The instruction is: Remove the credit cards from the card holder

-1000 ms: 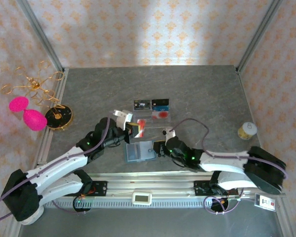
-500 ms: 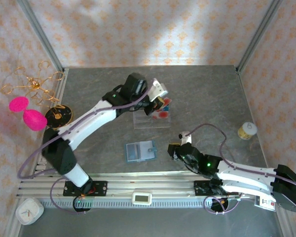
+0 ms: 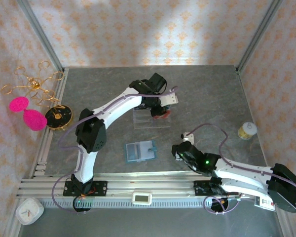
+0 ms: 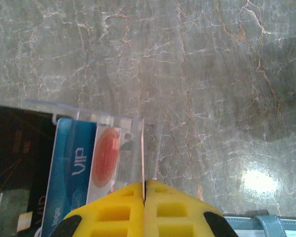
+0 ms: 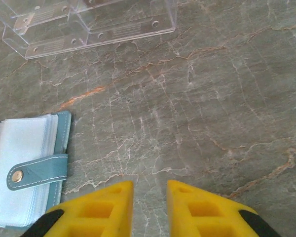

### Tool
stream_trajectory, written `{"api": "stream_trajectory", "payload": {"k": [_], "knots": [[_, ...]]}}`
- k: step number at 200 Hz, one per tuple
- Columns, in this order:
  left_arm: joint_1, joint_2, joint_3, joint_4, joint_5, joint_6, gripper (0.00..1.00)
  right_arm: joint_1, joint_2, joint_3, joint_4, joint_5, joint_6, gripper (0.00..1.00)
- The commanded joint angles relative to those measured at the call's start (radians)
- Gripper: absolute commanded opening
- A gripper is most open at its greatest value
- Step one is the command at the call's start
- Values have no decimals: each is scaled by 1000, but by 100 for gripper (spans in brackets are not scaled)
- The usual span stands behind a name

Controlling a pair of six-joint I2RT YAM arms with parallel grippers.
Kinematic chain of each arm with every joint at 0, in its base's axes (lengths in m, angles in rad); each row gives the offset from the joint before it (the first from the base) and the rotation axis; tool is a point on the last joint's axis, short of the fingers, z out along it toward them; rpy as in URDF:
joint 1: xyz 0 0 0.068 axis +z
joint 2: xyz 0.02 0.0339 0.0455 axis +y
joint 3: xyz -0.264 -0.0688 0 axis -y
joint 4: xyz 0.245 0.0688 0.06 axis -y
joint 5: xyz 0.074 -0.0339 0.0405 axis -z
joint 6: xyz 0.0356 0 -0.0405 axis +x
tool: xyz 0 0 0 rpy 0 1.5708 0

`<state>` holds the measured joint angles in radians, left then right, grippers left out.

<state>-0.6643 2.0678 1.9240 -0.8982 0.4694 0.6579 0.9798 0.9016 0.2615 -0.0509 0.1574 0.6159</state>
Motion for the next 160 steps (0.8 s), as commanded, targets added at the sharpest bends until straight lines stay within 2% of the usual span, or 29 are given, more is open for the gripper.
{"api": "stream_trajectory", "payload": {"k": [1, 49, 160], "knots": [[-32, 18, 59, -44, -69, 29, 0, -11, 19, 28, -20, 19, -15, 23], [-68, 17, -17, 68, -185, 21, 0, -19, 37, 25, -5, 13, -17, 22], [-37, 30, -62, 99, -172, 79, 0, -21, 24, 18, -12, 25, -12, 22]]}}
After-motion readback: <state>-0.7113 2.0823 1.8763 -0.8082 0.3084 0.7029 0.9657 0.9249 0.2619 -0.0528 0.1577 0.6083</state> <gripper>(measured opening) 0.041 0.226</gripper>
